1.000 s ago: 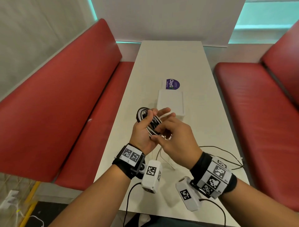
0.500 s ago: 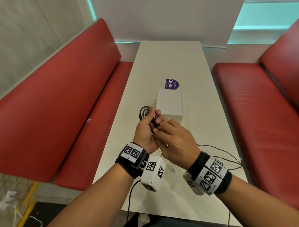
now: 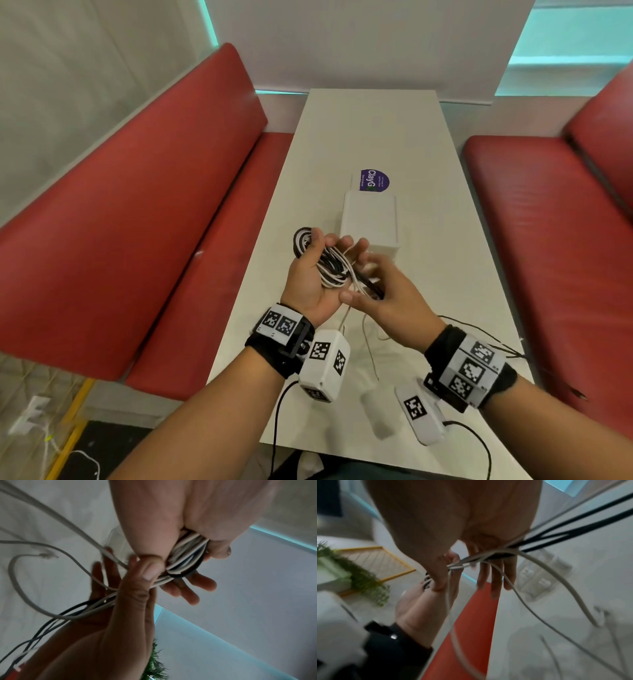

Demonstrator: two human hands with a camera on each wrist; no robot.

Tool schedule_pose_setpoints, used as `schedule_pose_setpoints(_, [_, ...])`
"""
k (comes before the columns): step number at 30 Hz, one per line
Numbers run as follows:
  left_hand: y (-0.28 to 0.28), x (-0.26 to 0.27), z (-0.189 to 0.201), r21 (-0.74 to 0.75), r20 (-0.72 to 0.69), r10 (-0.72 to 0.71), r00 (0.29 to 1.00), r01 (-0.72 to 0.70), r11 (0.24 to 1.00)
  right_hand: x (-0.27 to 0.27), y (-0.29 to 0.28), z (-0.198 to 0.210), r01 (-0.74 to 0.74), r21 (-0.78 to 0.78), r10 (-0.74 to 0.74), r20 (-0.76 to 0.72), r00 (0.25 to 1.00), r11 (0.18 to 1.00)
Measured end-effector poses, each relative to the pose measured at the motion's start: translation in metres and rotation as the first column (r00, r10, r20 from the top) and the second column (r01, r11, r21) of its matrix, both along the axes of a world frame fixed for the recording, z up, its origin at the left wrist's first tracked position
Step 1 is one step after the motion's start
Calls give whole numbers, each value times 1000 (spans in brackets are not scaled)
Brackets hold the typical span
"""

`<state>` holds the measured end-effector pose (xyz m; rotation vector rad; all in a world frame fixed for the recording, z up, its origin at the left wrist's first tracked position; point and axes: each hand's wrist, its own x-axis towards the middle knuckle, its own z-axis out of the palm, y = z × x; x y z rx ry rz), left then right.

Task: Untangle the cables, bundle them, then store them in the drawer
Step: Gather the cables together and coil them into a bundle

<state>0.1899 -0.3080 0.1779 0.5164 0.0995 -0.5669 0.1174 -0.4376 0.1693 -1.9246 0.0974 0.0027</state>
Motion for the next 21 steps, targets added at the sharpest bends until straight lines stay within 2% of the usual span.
schedule_pose_setpoints(3, [2, 0, -1, 43, 57, -29, 998, 27, 999, 0, -1, 2, -81, -37, 77, -85, 993, 996])
schedule_pose_setpoints(5, [2, 2, 1, 68, 91, -46, 995, 40, 997, 0, -2, 5, -50, -30, 45, -142, 989, 998])
schedule_pose_setpoints(7, [3, 6, 3, 121, 123, -57, 991, 41, 992, -1, -2, 5, -3, -51, -4, -133, 991, 999])
schedule_pose_setpoints(8, [3, 9, 4, 154, 144, -50, 988, 27, 988, -1, -2, 3, 10, -143, -25, -101, 995, 990])
schedule_pose_setpoints(9, [2, 13, 7, 185, 168, -29, 985, -3, 983, -3, -2, 1, 11, -307, -34, -69, 997, 952])
schedule_pose_setpoints(11, [1, 21, 13, 257, 216, 37, 976, -94, 962, -9, -3, -4, -15, -592, -22, -54, 998, 806])
schedule_pose_setpoints(12, [0, 25, 16, 305, 243, 67, 968, -142, 942, -12, -2, -4, -13, -618, -15, -41, 999, 786])
schedule_pose_setpoints(15, [-3, 32, 22, 439, 281, 134, 950, -252, 863, -23, 11, 3, -18, -593, 55, 43, 998, 805])
schedule_pose_setpoints(17, [-4, 36, 19, 507, 280, 156, 947, -284, 814, -30, 21, 9, -48, -658, 132, 80, 988, 752])
schedule_pose_setpoints(19, [-4, 37, 14, 572, 323, 130, 937, -303, 762, -29, 25, 12, -97, -710, 146, 8, 989, 698])
schedule_pose_setpoints(21, [-4, 36, 10, 640, 380, 61, 923, -310, 703, -24, 22, 14, -185, -683, 147, -114, 983, 707])
